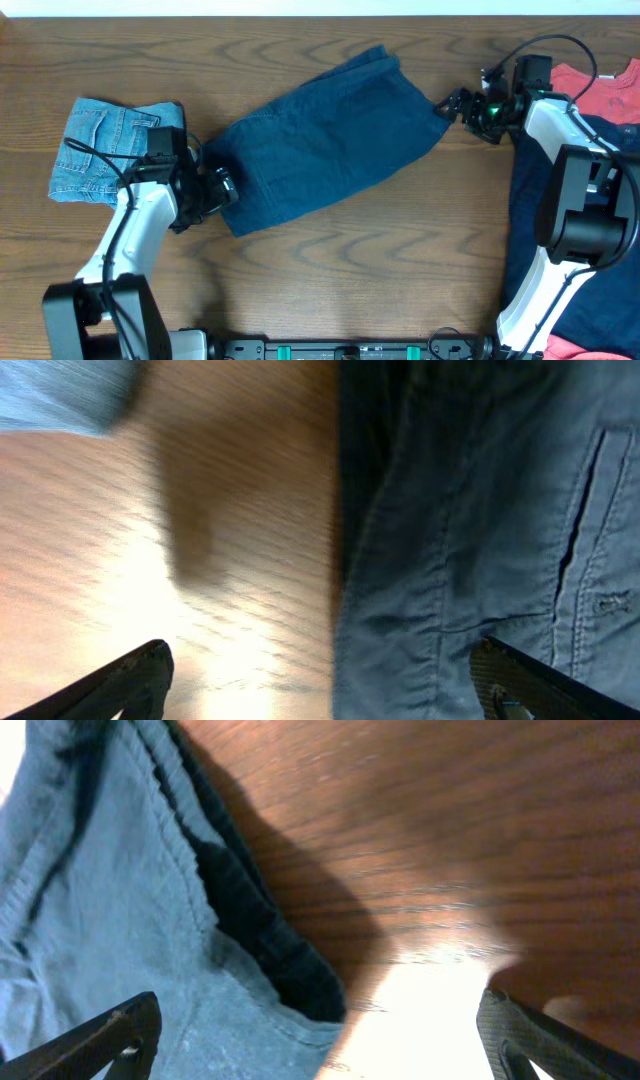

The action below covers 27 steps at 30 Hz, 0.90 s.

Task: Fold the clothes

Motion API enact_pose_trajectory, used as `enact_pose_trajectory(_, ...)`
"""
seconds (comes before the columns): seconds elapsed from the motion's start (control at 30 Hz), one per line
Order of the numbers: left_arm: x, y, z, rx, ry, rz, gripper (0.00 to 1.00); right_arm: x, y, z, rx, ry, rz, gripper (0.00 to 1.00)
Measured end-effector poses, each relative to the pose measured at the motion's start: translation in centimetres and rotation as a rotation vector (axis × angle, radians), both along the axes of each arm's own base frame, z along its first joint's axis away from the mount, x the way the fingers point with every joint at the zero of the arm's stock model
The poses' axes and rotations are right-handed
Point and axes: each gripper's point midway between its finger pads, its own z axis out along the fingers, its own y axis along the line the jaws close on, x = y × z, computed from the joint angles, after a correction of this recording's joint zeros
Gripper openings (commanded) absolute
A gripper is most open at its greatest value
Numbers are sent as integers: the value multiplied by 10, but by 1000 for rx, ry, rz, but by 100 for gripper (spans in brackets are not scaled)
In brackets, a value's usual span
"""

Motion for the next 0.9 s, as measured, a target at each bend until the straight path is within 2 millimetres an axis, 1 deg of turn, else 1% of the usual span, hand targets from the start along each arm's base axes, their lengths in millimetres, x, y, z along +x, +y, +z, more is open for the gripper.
enact_pose_trajectory(0.1, 8, -12, -6, -68, -19, -38, 77, 4, 5, -3, -62, -29, 30, 87)
enact_pose_trajectory(0.27, 8, -25, -18, -139, 3, -80, 70, 13, 18, -11, -174, -94, 74, 57)
enact_pose_trajectory(0.37, 4, -34, -28, -177, 36, -118, 69, 14, 26, -15, -204, -111, 93, 32)
enact_pose_trajectory(0.4, 2, -38, -31, -186, 47, -132, 68, 14, 28, -16, -208, -113, 99, 20)
enact_pose_trajectory(0.43, 3, -41, -31, -197, 46, -145, 64, 13, 29, -18, -208, -108, 101, 8)
enact_pose_trajectory(0.47, 4, -44, -31, -203, 41, -158, 59, 11, 30, -19, -207, -103, 105, 1)
enact_pose_trajectory(0.5, 5, -47, -32, -208, 41, -169, 43, 8, 30, -22, -204, -84, 104, 1)
enact_pose_trajectory(0.53, 4, -48, -32, -216, 44, -174, 32, 5, 30, -23, -201, -69, 108, 1)
enact_pose_trajectory(0.57, 4, -49, -33, -217, 44, -184, 24, 0, 30, -25, -196, -50, 108, 1)
enact_pose_trajectory(0.63, 2, -51, -38, -228, 63, -187, 15, -11, 30, -25, -184, 2, 111, 1)
enact_pose_trajectory(0.67, 1, -52, -38, -233, 66, -189, 13, -20, 29, -26, -178, 41, 113, 1)
enact_pose_trajectory(0.73, -3, -49, -37, -235, 86, -181, 11, -46, 24, -25, -173, 162, 98, 1)
enact_pose_trajectory(0.8, -10, -43, -36, -232, 128, -162, 11, -76, 16, -25, -181, 295, 72, 1)
enact_pose_trajectory(0.87, -17, -32, -34, -222, 174, -127, 11, -109, 7, -24, -195, 436, 43, 1)
enact_pose_trajectory(0.9, -18, -27, -32, -219, 189, -111, 11, -128, 3, -21, -200, 518, 27, 5)
